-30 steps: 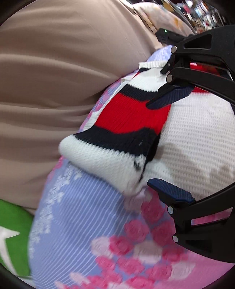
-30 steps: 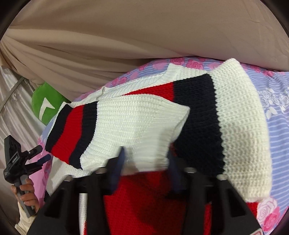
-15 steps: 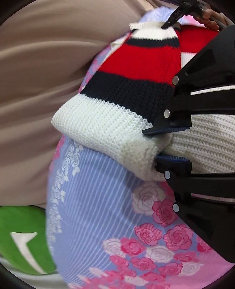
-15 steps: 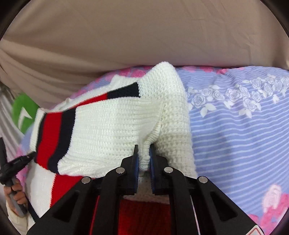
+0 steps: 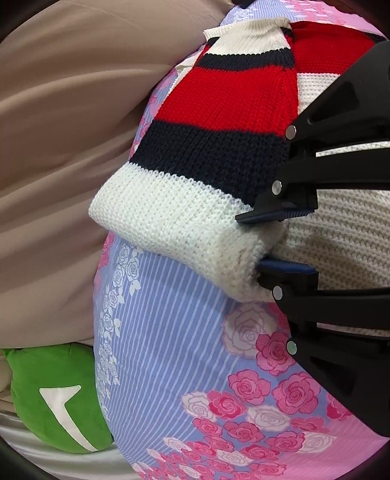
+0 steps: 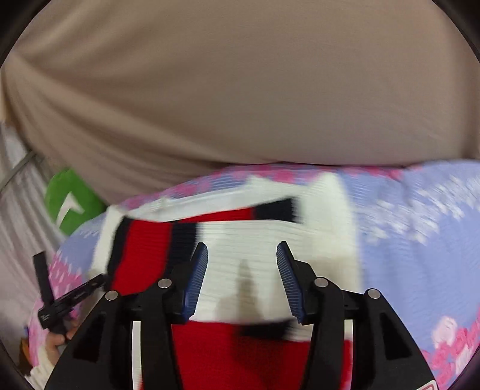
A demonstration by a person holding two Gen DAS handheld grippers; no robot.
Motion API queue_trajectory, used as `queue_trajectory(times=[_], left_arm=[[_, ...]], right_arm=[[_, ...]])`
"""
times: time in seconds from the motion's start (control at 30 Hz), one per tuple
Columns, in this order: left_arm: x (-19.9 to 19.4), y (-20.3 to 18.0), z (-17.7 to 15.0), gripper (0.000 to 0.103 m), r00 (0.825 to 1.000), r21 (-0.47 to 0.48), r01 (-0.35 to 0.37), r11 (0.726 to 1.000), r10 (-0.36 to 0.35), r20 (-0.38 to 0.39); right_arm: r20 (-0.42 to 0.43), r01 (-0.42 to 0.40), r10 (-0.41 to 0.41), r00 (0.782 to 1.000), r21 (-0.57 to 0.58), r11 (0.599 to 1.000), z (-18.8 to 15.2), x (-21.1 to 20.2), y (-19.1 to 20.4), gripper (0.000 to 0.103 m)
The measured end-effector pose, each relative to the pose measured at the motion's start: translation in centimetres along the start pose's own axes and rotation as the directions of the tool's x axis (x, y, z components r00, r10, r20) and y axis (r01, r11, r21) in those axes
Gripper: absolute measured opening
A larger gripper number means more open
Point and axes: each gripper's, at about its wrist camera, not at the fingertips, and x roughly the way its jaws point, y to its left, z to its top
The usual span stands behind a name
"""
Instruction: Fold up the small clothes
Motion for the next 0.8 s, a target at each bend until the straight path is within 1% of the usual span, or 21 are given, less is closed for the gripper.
queue_trajectory(times=[0.07, 0.1, 0.13, 0.17, 0.2, 0.23, 0.27, 0.3, 0.33, 0.37, 0.4, 0.47, 0.5, 0.53, 0.57, 0.6, 0.63, 0.67, 0.7, 0.73, 0.8], left_arm=[[0.0, 0.0, 0.1, 0.022, 1.0, -0.003, 0.002, 1.0, -0.002, 0.0], [-0.3, 0.4, 0.2, 0.022, 1.0, -0.004, 0.004, 1.0, -0.004, 0.0], [-0.3, 0.4, 0.1, 0.022, 1.0, -0.006, 0.006, 1.0, -0.006, 0.0], [-0.3, 0.5, 0.1, 0.022, 1.0, -0.007, 0.008, 1.0, -0.008, 0.0], [-0.3, 0.6, 0.1, 0.022, 1.0, -0.008, 0.011, 1.0, -0.011, 0.0], [-0.3, 0.7, 0.1, 0.022, 1.0, -0.011, 0.014, 1.0, -0.014, 0.001], [-0.4, 0.9, 0.1, 0.022, 1.0, -0.016, 0.018, 1.0, -0.018, 0.001], [-0.4, 1.0, 0.1, 0.022, 1.0, -0.02, 0.023, 1.0, -0.023, 0.001], [-0.4, 1.1, 0.1, 0.022, 1.0, -0.025, 0.028, 0.999, -0.028, 0.001], [-0.5, 1.2, 0.1, 0.022, 1.0, -0.028, 0.032, 0.999, -0.032, 0.001], [-0.5, 1.3, 0.1, 0.022, 0.999, -0.028, 0.033, 0.999, -0.033, 0.001], [-0.5, 1.4, 0.2, 0.023, 0.999, -0.03, 0.035, 0.999, -0.035, 0.002], [-0.5, 1.5, 0.1, 0.023, 0.999, -0.034, 0.04, 0.999, -0.04, 0.003], [-0.5, 1.7, 0.2, 0.023, 0.999, -0.044, 0.048, 0.998, -0.048, 0.003], [-0.5, 2.0, 0.2, 0.023, 0.998, -0.06, 0.06, 0.996, -0.059, 0.005], [-0.5, 2.2, 0.2, 0.023, 0.998, -0.073, 0.067, 0.995, -0.067, 0.007], [-0.5, 2.4, 0.2, 0.023, 0.997, -0.084, 0.072, 0.994, -0.072, 0.008], [-0.5, 2.4, 0.2, 0.023, 0.997, -0.087, 0.071, 0.994, -0.071, 0.01], [-0.5, 2.4, 0.1, 0.024, 0.998, -0.088, 0.069, 0.994, -0.068, 0.011], [-0.5, 2.3, 0.1, 0.024, 0.998, -0.083, 0.064, 0.994, -0.064, 0.011], [-0.5, 2.4, 0.1, 0.024, 0.998, -0.085, 0.068, 0.994, -0.067, 0.011]], right_arm=[[-0.078, -0.076, 0.067, 0.995, -0.117, 0.99, 0.8, 3.2, 5.4, 0.049], [-0.114, -0.106, 0.086, 0.99, -0.181, 0.978, 0.9, 5.3, 8.3, 0.048], [-0.135, -0.122, 0.094, 0.986, -0.218, 0.968, 0.8, 6.7, 10.3, 0.048], [-0.171, -0.15, 0.109, 0.979, -0.249, 0.957, 0.8, 8.6, 12.4, 0.041], [-0.215, -0.192, 0.135, 0.967, -0.27, 0.944, 0.7, 10.7, 14.5, 0.035], [-0.242, -0.214, 0.147, 0.959, -0.279, 0.936, 0.5, 12.2, 16.0, 0.021], [-0.272, -0.234, 0.155, 0.95, -0.287, 0.929, 0.5, 13.9, 17.4, 0.013], [-0.289, -0.24, 0.153, 0.945, -0.295, 0.925, 0.4, 15.4, 18.4, 0.011], [-0.295, -0.221, 0.129, 0.947, -0.302, 0.928, 0.7, 17.0, 19.2, 0.01], [-0.297, -0.197, 0.103, 0.949, -0.306, 0.932, 0.9, 18.5, 19.6, 0.005], [-0.278, -0.192, 0.106, 0.955, -0.304, 0.933, 1.5, 19.7, 19.8, 0.003], [-0.268, -0.177, 0.107, 0.958, -0.251, 0.952, 3.0, 20.8, 19.6, 0.0], [-0.269, -0.173, 0.11, 0.957, -0.223, 0.959, 3.4, 21.1, 19.4, 0.0], [-0.271, -0.176, 0.117, 0.955, -0.205, 0.963, 3.9, 21.0, 19.5, 0.002], [-0.269, -0.193, 0.136, 0.953, -0.197, 0.961, 4.3, 20.6, 19.7, 0.012], [-0.264, -0.209, 0.153, 0.952, -0.201, 0.957, 4.4, 20.4, 19.8, 0.018], [-0.253, -0.228, 0.172, 0.952, -0.212, 0.95, 4.7, 20.3, 20.2, 0.041], [-0.235, -0.23, 0.176, 0.956, -0.223, 0.947, 5.0, 20.0, 20.6, 0.067], [-0.218, -0.223, 0.172, 0.961, -0.239, 0.945, 5.1, 20.0, 21.3, 0.075], [-0.225, -0.229, 0.174, 0.959, -0.249, 0.941, 5.3, 20.4, 21.8, 0.077], [-0.274, -0.235, 0.163, 0.948, -0.258, 0.937, 5.2, 22.1, 23.0, 0.077]])
